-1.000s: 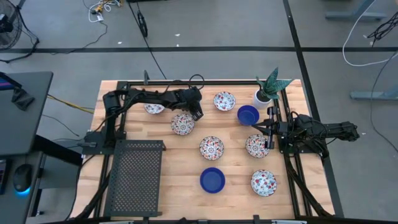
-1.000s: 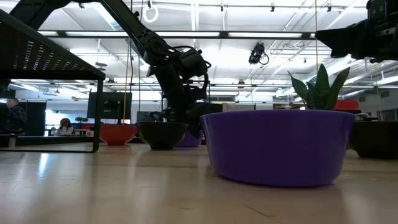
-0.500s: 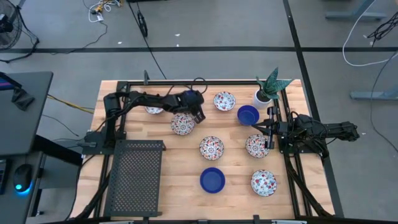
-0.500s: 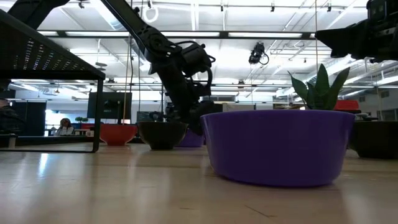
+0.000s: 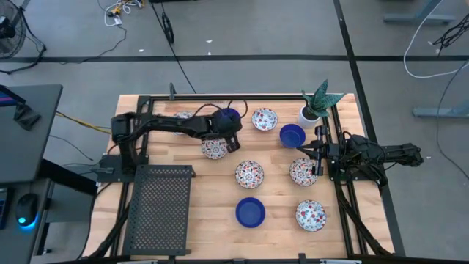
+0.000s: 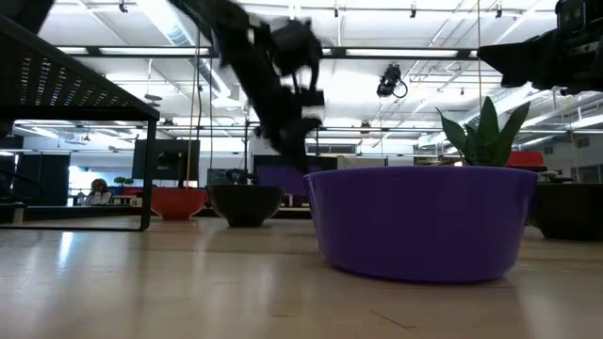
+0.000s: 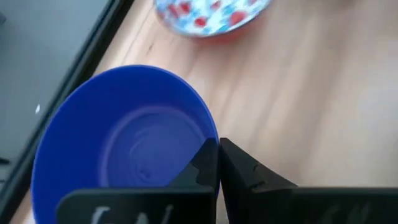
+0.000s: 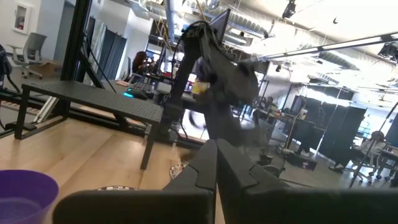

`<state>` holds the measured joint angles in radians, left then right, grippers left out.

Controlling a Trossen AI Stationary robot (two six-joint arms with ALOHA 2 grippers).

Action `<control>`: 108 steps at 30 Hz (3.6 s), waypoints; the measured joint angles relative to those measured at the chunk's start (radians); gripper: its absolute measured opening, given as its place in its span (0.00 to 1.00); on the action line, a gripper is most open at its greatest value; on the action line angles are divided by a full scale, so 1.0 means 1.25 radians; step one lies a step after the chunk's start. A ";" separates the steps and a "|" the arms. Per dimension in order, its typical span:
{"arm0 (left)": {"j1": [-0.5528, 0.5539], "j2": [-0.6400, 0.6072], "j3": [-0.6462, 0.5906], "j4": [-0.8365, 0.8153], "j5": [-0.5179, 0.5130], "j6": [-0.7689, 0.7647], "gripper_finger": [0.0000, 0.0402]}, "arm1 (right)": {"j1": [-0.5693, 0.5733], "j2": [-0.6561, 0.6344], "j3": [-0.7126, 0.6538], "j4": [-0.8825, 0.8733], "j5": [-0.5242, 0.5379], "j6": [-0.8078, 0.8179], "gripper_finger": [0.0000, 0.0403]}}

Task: Pick & Place Mini bowls

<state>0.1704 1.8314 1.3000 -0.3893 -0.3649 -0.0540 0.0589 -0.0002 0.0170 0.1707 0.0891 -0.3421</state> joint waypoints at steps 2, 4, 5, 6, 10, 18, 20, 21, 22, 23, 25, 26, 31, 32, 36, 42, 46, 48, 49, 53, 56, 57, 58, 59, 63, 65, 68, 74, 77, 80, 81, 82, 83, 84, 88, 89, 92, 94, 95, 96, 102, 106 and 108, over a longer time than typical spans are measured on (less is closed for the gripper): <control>-0.038 -0.045 0.028 -0.078 0.000 -0.001 0.02 | 0.000 0.000 0.000 0.000 0.000 0.000 0.02; -0.091 -0.083 0.063 -0.161 0.000 -0.008 0.02 | 0.000 0.000 0.000 0.000 0.000 0.000 0.02; -0.123 -0.099 0.084 -0.211 0.005 -0.011 0.02 | 0.000 0.000 0.000 0.000 0.000 0.000 0.02; -0.157 -0.112 0.109 -0.261 0.010 -0.017 0.02 | 0.000 0.000 0.000 0.000 0.000 0.000 0.02; -0.310 -0.145 0.215 -0.430 0.015 -0.111 0.01 | 0.000 0.000 0.000 0.000 0.000 0.000 0.02; -0.621 -0.151 0.356 -0.746 -0.053 -0.554 0.01 | 0.000 0.000 0.000 -0.001 0.000 0.000 0.02; -0.691 -0.152 0.358 -0.830 -0.073 -0.709 0.01 | 0.000 0.000 0.000 -0.001 0.000 0.000 0.02; -0.724 -0.152 0.355 -0.872 -0.081 -0.793 0.02 | 0.000 0.000 0.000 -0.001 0.000 0.000 0.02; -0.755 -0.153 0.351 -0.914 -0.085 -0.878 0.02 | 0.000 0.000 0.000 0.000 0.000 0.000 0.02; -0.787 -0.154 0.344 -0.941 -0.090 -0.954 0.03 | 0.000 0.000 0.000 0.000 0.000 0.000 0.02; -0.834 -0.157 0.318 -0.945 -0.106 -1.043 0.03 | 0.000 0.000 0.000 0.000 0.000 0.000 0.02; -0.858 -0.159 0.308 -0.941 -0.129 -1.076 0.02 | 0.000 0.000 0.000 0.000 0.000 0.000 0.02; -0.911 -0.181 0.246 -0.944 -0.159 -1.226 0.01 | 0.000 0.000 0.000 0.000 0.000 0.000 0.02; -0.916 -0.189 0.226 -0.944 -0.148 -1.249 0.02 | 0.000 0.000 0.000 -0.001 0.001 0.000 0.02; -0.917 -0.241 0.136 -0.946 -0.104 -1.299 0.03 | 0.000 0.000 0.000 -0.001 0.001 0.000 0.02; -0.917 -0.326 0.020 -0.946 -0.089 -1.348 0.02 | 0.000 0.000 0.000 -0.001 0.000 0.000 0.02; -0.917 -0.363 -0.035 -0.947 -0.066 -1.370 0.03 | 0.000 0.000 0.000 0.000 0.000 0.000 0.02; -0.917 -0.372 -0.058 -0.947 -0.043 -1.373 0.04 | 0.000 0.000 0.000 -0.001 0.000 0.000 0.02; -0.917 -0.375 -0.066 -0.947 -0.039 -1.374 0.03 | 0.000 0.000 0.000 0.000 0.000 0.000 0.02; -0.917 -0.381 -0.075 -0.947 -0.040 -1.378 0.03 | 0.000 0.000 0.000 0.000 0.000 0.000 0.02; -0.917 -0.381 -0.075 -0.943 -0.038 -1.377 0.04 | 0.000 0.000 0.000 0.000 0.000 0.000 0.02; -0.917 -0.381 -0.075 -0.942 -0.035 -1.377 0.05 | 0.000 0.000 0.000 0.000 0.000 0.000 0.02; -0.917 -0.381 -0.075 -0.939 -0.032 -1.377 0.06 | 0.000 0.000 0.000 -0.001 0.000 0.000 0.02; -0.917 -0.381 -0.075 -0.936 -0.028 -1.377 0.06 | 0.000 0.000 0.000 -0.001 0.000 0.000 0.02; -0.916 -0.379 -0.076 -0.918 -0.010 -1.373 0.09 | 0.000 0.000 0.000 0.000 0.000 0.000 0.02; -0.917 -0.379 -0.077 -0.907 0.001 -1.373 0.11 | 0.000 0.000 0.000 0.000 0.000 0.000 0.02; -0.917 -0.379 -0.077 -0.898 0.016 -1.373 0.14 | 0.000 0.000 0.000 0.000 0.000 0.000 0.02; -0.917 -0.384 -0.076 -0.897 0.022 -1.372 0.21 | 0.000 0.000 0.000 0.000 0.000 0.000 0.02; -0.917 -0.390 -0.063 -0.899 0.020 -1.372 0.24 | 0.000 0.000 0.000 0.000 0.000 0.000 0.02; -0.917 -0.393 -0.041 -0.902 0.011 -1.371 0.27 | 0.000 0.000 0.000 0.000 0.000 0.000 0.02; -0.917 -0.393 -0.035 -0.901 0.005 -1.367 0.27 | 0.000 0.000 0.000 0.000 0.000 0.000 0.02; -0.917 -0.393 -0.029 -0.901 0.002 -1.365 0.27 | 0.000 0.000 0.000 0.000 0.000 0.000 0.02; -0.917 -0.393 -0.025 -0.901 0.002 -1.365 0.27 | 0.000 0.000 0.000 0.000 0.000 0.000 0.02; -0.917 -0.393 -0.024 -0.901 0.002 -1.365 0.27 | 0.000 0.000 0.000 0.000 0.000 0.000 0.02; -0.917 -0.393 -0.023 -0.902 0.018 -1.363 0.27 | 0.000 0.000 0.000 0.000 0.000 0.000 0.02; -0.917 -0.393 -0.023 -0.901 0.023 -1.363 0.27 | 0.000 0.000 0.000 0.000 0.000 0.000 0.02; -0.917 -0.396 -0.006 -0.896 0.040 -1.363 0.27 | 0.000 0.000 0.000 0.000 0.000 0.000 0.02; -0.917 -0.397 0.027 -0.893 0.035 -1.351 0.27 | 0.000 0.000 0.000 0.000 0.000 0.000 0.02; -0.917 -0.397 0.046 -0.887 0.019 -1.333 0.27 | 0.000 0.000 0.000 0.000 0.000 0.000 0.02; -0.917 -0.397 0.065 -0.875 -0.011 -1.311 0.27 | 0.000 0.000 0.000 0.000 0.000 0.000 0.02; -0.906 -0.398 0.124 -0.681 -0.274 -0.983 0.27 | 0.000 0.000 0.000 0.000 0.000 0.000 0.02; -0.865 -0.398 0.087 -0.490 -0.425 -0.716 0.27 | 0.000 0.000 0.000 0.000 0.000 0.000 0.02; -0.821 -0.393 0.062 -0.399 -0.404 -0.608 0.27 | 0.000 0.000 0.000 0.000 0.000 0.000 0.02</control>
<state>-0.8554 1.3402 1.3777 -0.8881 -0.8695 -0.8138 0.0589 -0.0002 0.0172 0.1707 0.0893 -0.3420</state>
